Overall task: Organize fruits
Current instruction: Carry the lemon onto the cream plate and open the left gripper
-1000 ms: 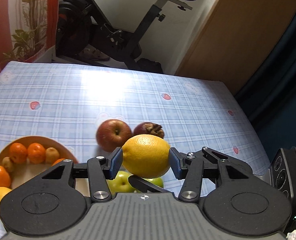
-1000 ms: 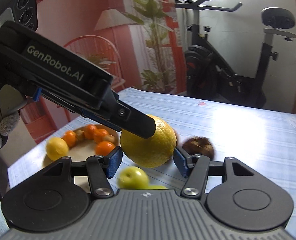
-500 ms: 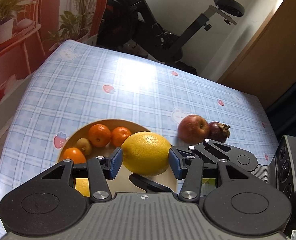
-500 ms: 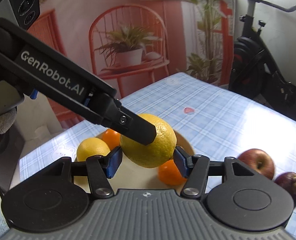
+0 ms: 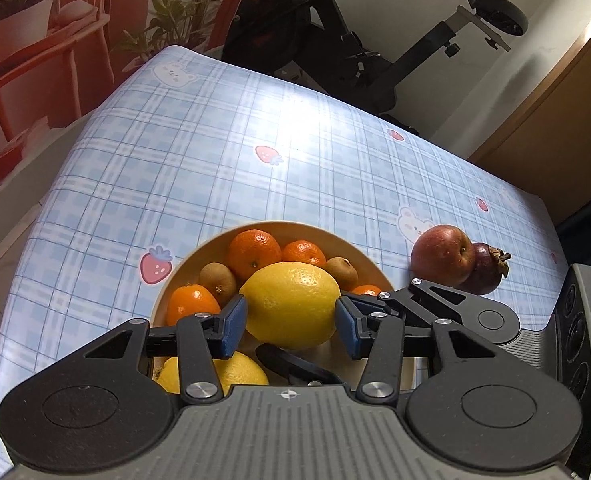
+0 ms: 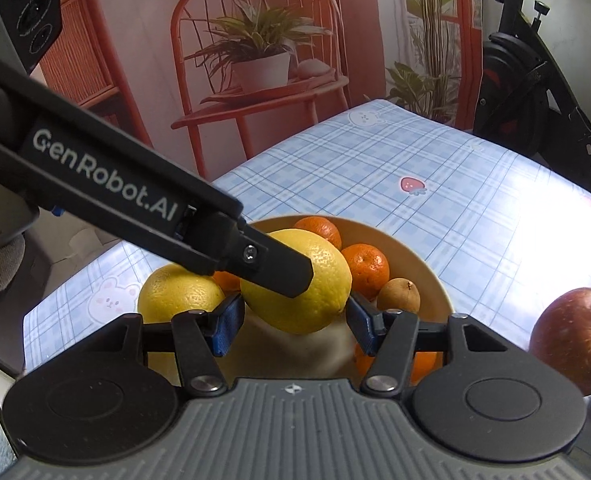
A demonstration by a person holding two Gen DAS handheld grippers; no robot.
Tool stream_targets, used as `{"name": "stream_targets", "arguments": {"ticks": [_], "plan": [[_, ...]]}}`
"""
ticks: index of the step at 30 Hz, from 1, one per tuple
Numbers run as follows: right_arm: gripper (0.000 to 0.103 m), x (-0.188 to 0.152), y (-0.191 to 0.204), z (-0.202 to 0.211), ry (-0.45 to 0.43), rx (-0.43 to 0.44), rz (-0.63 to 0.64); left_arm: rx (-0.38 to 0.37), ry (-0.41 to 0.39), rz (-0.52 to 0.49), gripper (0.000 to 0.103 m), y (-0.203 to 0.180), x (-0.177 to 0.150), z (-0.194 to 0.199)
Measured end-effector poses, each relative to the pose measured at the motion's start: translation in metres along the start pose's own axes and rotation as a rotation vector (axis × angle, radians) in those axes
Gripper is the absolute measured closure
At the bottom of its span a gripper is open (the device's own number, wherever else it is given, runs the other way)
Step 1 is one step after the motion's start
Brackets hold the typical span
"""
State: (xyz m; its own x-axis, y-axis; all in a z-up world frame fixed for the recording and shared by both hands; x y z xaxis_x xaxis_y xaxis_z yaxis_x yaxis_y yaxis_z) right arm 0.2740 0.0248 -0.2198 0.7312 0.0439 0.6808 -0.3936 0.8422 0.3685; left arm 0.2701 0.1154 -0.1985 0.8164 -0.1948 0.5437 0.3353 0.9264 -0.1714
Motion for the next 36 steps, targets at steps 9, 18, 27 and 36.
{"name": "stream_targets", "arguments": {"ticks": [9, 18, 27, 36], "plan": [[0.044, -0.009, 0.002, 0.004, -0.001, 0.006, 0.015, 0.04, 0.021, -0.038, 0.052, -0.001, -0.001, -0.001], [0.052, -0.013, -0.004, 0.02, -0.018, 0.028, 0.004, 0.048, 0.022, -0.036, 0.051, -0.003, 0.001, -0.003], [0.054, -0.016, -0.005, 0.021, -0.026, 0.046, -0.022, 0.061, 0.027, -0.039, 0.051, -0.002, 0.0, -0.003], [0.054, -0.016, -0.005, 0.028, -0.033, 0.019, -0.012, 0.068, 0.023, -0.04, 0.048, 0.0, -0.002, -0.002]]}}
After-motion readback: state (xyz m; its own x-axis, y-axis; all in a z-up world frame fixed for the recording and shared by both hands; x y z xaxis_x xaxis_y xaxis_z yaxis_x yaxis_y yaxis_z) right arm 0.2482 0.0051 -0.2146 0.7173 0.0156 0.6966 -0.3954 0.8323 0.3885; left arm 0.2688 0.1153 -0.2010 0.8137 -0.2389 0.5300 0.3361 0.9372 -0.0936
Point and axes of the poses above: each gripper's, at about its wrist camera, not at the fingertips, and z roughly against the way its jaws point, y to its left, x to its top, the point moved 5 cm from there along -z, roughly the way its jaws point, and after that the axes turned 14 degrees about -z, right-handed, at the moved point
